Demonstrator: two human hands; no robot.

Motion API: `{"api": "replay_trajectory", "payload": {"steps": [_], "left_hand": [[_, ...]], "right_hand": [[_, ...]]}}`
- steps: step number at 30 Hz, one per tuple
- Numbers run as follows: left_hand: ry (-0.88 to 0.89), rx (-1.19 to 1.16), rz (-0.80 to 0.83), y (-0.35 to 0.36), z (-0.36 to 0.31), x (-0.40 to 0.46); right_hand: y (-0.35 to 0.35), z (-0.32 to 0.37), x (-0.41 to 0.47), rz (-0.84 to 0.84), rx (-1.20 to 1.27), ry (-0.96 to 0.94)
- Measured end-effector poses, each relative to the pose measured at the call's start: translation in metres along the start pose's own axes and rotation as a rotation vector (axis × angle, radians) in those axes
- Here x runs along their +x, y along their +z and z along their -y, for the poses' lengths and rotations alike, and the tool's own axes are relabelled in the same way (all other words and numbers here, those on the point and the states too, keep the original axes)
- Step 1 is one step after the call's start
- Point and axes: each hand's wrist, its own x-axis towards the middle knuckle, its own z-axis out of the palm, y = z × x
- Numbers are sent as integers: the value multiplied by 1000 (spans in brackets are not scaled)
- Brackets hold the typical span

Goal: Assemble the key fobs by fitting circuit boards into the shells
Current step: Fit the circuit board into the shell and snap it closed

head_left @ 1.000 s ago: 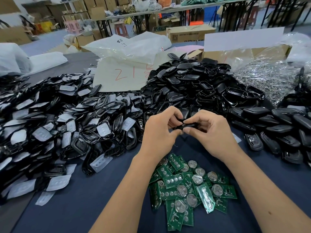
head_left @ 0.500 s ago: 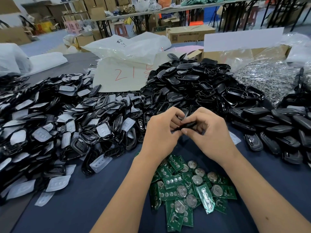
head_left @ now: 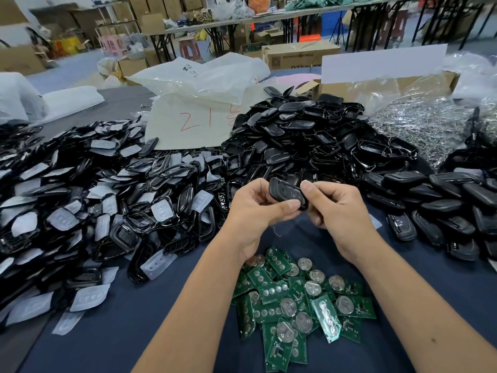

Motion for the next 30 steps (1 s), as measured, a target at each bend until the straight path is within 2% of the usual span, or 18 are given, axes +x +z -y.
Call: {"api": "replay_trajectory", "payload": {"steps": [10,22,24,28,30], "left_hand": [[-23,23,15,1,0,-1],[-25,1,20,-1,1,-1],[-6,46,-19,1,2,-1],[120,322,-172,4,4,-1],[202,410,-229,4,4,0]], "right_hand": [[0,4,-1,23,167,95],[0,0,0,35,178,78],[-1,-2,0,2,113,33],[4,-3,-1,-98,-279,-176],[6,-1,-2,-127,-313,-207]]}}
